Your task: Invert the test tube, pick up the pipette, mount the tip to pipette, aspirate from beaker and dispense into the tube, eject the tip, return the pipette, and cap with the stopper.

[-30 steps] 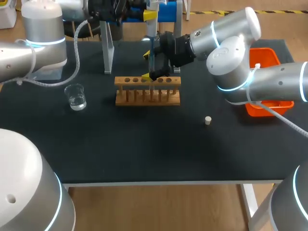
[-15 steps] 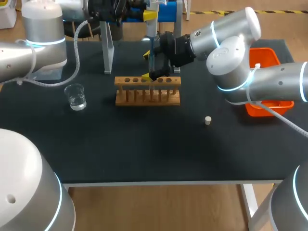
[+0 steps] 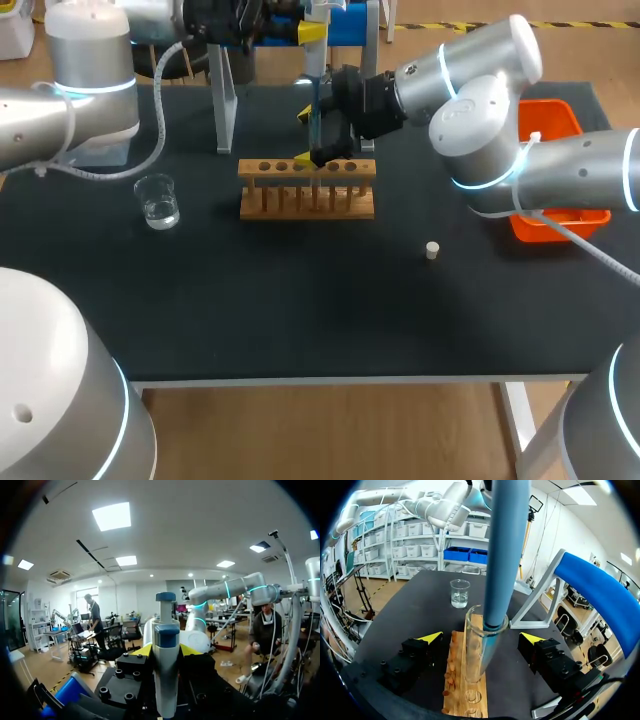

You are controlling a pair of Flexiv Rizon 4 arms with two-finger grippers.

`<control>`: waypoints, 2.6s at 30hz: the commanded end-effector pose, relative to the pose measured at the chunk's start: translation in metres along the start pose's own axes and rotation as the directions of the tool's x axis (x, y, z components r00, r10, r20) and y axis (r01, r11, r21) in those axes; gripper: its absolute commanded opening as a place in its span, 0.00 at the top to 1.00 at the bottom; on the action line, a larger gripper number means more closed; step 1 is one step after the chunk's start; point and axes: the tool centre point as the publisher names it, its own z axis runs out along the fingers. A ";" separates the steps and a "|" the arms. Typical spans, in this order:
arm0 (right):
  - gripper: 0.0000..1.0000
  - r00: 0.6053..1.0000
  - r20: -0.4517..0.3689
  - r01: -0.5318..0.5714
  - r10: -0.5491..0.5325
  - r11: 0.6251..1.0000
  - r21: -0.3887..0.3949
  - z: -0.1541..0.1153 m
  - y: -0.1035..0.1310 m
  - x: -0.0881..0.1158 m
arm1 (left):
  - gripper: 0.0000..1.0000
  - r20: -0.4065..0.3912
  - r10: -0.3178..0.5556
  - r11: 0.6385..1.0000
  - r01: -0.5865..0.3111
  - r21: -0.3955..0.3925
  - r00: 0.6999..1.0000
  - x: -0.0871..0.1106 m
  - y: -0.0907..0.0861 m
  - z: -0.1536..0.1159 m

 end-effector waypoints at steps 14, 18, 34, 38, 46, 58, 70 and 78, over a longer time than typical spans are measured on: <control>0.00 0.999 0.037 -0.034 0.036 0.997 -0.064 -0.054 -0.014 -0.001 | 1.00 -0.008 0.001 1.000 -0.001 0.001 1.000 -0.003 0.001 -0.001; 0.00 0.998 0.041 -0.050 0.054 0.995 -0.086 -0.068 -0.018 -0.001 | 1.00 -0.008 0.001 1.000 -0.001 0.001 1.000 -0.003 0.001 -0.001; 0.00 0.990 0.059 -0.110 0.126 0.969 -0.222 -0.118 -0.009 0.001 | 1.00 -0.008 0.001 1.000 -0.001 0.001 1.000 -0.003 0.001 -0.001; 0.00 0.985 0.072 -0.131 0.155 0.955 -0.266 -0.133 -0.003 0.001 | 1.00 -0.008 0.001 1.000 -0.001 0.001 1.000 -0.003 0.001 -0.001; 0.00 0.978 0.116 -0.126 0.175 0.931 -0.342 -0.169 0.023 0.004 | 1.00 -0.008 0.001 1.000 -0.001 0.001 1.000 -0.003 0.001 -0.001; 0.00 0.972 0.159 -0.083 0.171 0.889 -0.451 -0.220 0.083 0.009 | 1.00 -0.008 0.001 1.000 -0.001 0.001 1.000 -0.003 0.001 -0.001; 0.00 0.975 0.173 -0.040 0.140 0.875 -0.483 -0.236 0.142 0.003 | 1.00 -0.008 0.001 1.000 -0.001 0.001 1.000 -0.003 0.001 -0.001; 0.21 0.971 0.181 -0.041 0.153 0.860 -0.508 -0.245 0.171 -0.003 | 1.00 -0.008 0.001 1.000 -0.001 0.001 1.000 -0.003 0.001 -0.001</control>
